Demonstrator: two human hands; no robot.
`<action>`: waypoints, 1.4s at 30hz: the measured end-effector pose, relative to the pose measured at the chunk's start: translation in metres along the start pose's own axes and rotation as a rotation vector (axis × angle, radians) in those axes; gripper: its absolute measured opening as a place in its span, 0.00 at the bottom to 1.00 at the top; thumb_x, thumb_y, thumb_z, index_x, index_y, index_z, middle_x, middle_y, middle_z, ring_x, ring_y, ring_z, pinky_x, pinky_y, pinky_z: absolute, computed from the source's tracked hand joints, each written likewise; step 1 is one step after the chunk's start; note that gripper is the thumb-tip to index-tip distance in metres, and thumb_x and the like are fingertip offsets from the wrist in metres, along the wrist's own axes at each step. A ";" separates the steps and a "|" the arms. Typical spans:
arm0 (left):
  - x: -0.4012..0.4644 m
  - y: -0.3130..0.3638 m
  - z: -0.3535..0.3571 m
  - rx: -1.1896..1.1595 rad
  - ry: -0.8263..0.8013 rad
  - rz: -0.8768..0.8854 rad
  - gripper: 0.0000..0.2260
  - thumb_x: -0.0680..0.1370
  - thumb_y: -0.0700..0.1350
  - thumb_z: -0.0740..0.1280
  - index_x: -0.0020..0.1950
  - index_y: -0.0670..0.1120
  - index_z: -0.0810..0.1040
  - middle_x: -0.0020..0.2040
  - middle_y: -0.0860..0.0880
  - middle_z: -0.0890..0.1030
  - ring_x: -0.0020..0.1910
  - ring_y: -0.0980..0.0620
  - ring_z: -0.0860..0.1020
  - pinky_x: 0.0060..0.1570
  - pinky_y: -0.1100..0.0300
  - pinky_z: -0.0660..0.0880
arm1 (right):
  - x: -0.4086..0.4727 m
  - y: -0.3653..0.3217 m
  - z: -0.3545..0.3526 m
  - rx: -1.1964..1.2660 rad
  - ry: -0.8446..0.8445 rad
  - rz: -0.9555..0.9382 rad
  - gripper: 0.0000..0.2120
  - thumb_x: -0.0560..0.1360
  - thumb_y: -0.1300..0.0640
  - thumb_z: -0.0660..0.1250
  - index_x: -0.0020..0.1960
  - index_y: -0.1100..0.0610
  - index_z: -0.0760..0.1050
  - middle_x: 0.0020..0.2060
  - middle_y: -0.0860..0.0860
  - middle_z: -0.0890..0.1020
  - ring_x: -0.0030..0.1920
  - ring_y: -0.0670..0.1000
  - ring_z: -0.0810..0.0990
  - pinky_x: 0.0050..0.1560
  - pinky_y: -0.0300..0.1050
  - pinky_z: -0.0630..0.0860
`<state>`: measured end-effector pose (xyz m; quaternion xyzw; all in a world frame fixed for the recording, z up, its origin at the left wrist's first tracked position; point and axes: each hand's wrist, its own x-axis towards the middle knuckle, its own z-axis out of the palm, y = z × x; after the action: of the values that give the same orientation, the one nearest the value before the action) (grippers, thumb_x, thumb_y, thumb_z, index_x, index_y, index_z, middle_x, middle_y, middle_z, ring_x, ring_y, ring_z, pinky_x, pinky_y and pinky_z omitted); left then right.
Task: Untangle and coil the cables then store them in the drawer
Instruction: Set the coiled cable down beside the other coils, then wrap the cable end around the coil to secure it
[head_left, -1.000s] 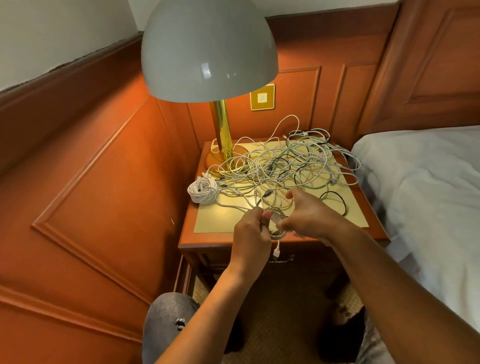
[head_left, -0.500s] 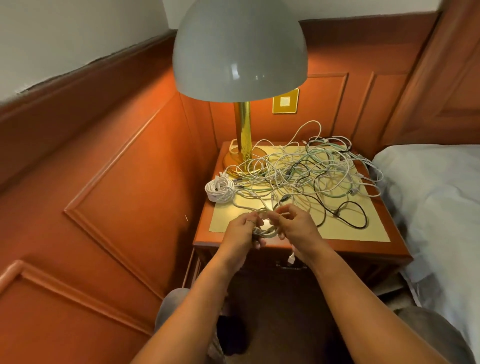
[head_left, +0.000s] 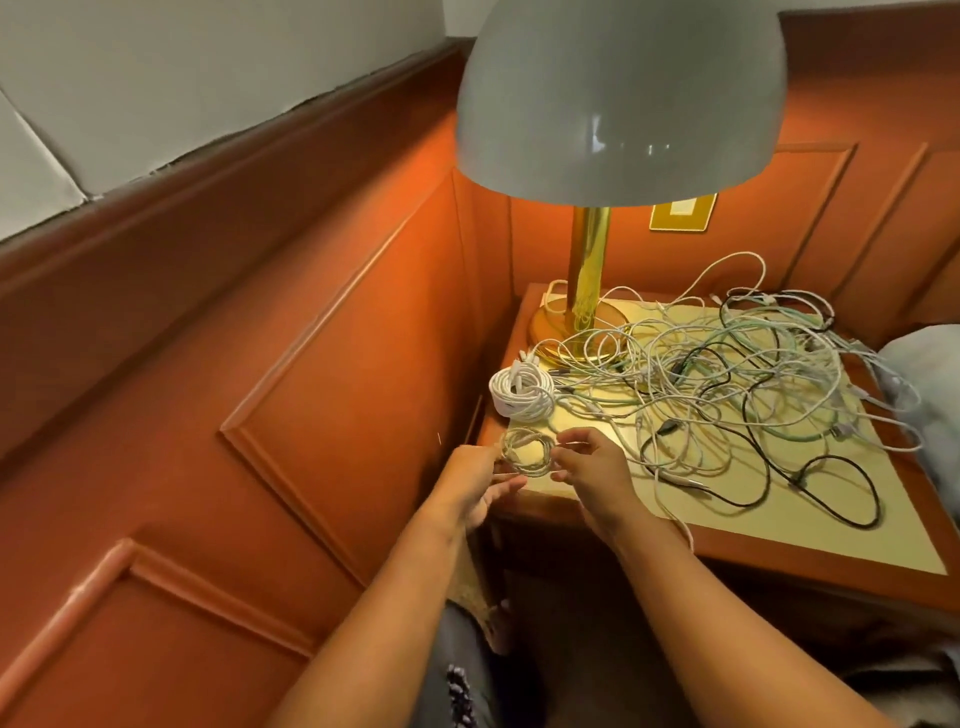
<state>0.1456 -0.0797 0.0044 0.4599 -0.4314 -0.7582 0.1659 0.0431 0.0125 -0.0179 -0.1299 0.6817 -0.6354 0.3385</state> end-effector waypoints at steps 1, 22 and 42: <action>0.005 0.001 -0.002 0.002 0.025 0.012 0.11 0.81 0.36 0.59 0.42 0.40 0.78 0.36 0.45 0.80 0.36 0.50 0.77 0.36 0.61 0.78 | 0.006 0.003 0.006 -0.002 0.010 0.006 0.07 0.73 0.72 0.65 0.48 0.63 0.75 0.38 0.56 0.78 0.36 0.52 0.76 0.36 0.42 0.74; 0.047 -0.008 -0.020 0.419 0.221 0.245 0.08 0.79 0.37 0.59 0.53 0.43 0.77 0.45 0.46 0.80 0.39 0.53 0.76 0.36 0.64 0.75 | 0.043 0.006 0.019 -0.482 0.100 -0.015 0.08 0.73 0.64 0.65 0.48 0.57 0.80 0.44 0.54 0.83 0.46 0.56 0.81 0.48 0.49 0.78; -0.007 -0.027 0.132 1.032 -0.101 0.624 0.14 0.79 0.40 0.61 0.63 0.40 0.76 0.61 0.42 0.79 0.59 0.44 0.76 0.54 0.58 0.70 | -0.015 -0.046 -0.170 -0.633 0.363 -0.132 0.10 0.76 0.62 0.61 0.50 0.59 0.80 0.43 0.57 0.83 0.43 0.57 0.79 0.41 0.45 0.72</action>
<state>0.0424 0.0066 0.0139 0.2961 -0.8654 -0.3874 0.1154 -0.0634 0.1466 0.0243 -0.1571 0.8836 -0.4263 0.1131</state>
